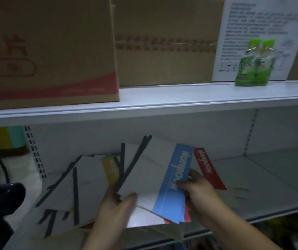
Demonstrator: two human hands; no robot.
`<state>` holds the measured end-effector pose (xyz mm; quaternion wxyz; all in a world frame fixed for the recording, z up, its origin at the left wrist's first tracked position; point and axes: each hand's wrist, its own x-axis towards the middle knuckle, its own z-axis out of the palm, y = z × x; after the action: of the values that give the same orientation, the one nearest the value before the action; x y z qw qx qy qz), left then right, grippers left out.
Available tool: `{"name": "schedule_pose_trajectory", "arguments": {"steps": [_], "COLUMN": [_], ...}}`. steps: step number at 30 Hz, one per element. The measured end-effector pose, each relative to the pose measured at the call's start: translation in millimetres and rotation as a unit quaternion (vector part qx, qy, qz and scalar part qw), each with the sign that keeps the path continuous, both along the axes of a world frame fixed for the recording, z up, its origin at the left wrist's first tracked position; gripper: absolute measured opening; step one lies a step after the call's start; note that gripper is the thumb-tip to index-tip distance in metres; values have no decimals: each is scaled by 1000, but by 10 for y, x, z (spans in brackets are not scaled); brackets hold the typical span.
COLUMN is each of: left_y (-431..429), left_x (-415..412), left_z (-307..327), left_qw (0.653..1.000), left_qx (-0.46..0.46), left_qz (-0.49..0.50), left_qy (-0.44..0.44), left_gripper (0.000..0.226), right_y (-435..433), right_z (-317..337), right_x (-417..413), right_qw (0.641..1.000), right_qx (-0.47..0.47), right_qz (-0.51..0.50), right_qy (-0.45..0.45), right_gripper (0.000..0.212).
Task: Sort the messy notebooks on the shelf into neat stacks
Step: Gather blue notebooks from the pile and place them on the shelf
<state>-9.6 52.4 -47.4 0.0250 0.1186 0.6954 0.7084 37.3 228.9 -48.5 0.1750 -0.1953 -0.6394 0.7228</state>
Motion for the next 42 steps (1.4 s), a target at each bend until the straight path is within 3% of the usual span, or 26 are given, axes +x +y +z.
{"name": "schedule_pose_trajectory", "arguments": {"steps": [4,11,13,15,17,20,24,28,31,33,37,42], "left_y": [594,1981,2367,2769,3136,3656,4160,4619,5000,5324,6040,6801], "left_x": [283,1029,1194,1370,1577,1889,2256,2411,2453,2477,2386,2258], "left_z": [-30,-248,-345,-421,-459,-577,-731,-866,-887,-901,-968,-878], "left_qw": [993,966,942,908,889,903,904,880,849,836,869,885], "left_qx": [45,18,44,46,51,42,27,32,50,67,69,69], "left_qz": [-91,-224,-273,-327,-350,-326,-353,-383,-428,-440,-392,-392], "left_qy": [-64,-127,-192,-259,-290,-279,-239,-280,-306,-321,-296,-243], "left_gripper": [26,22,16,38,39,18,27,37,35,34,48,60], "right_y": [632,1871,2196,2513,2782,3047,3398,3791,4149,4473,5168,5915], "right_z": [-62,-247,-286,-315,-368,-484,-610,-644,-672,-698,-590,-408], "right_x": [468,1607,1927,2234,2506,2815,3165,3368,3423,3419,3325,3261], "right_qw": [1000,996,994,991,988,985,982,982,975,966,964,962], "right_qx": [-13,-30,-17,1,19,42,40,25,11,19,27,28], "right_qz": [-24,-87,-109,-130,-146,-156,-161,-142,-179,-217,-194,-170], "right_qy": [3,2,-7,-19,-41,-67,-86,-122,-130,-139,-182,-211], "right_gripper": [30,35,36,39,41,47,53,52,65,60,52,62]}}
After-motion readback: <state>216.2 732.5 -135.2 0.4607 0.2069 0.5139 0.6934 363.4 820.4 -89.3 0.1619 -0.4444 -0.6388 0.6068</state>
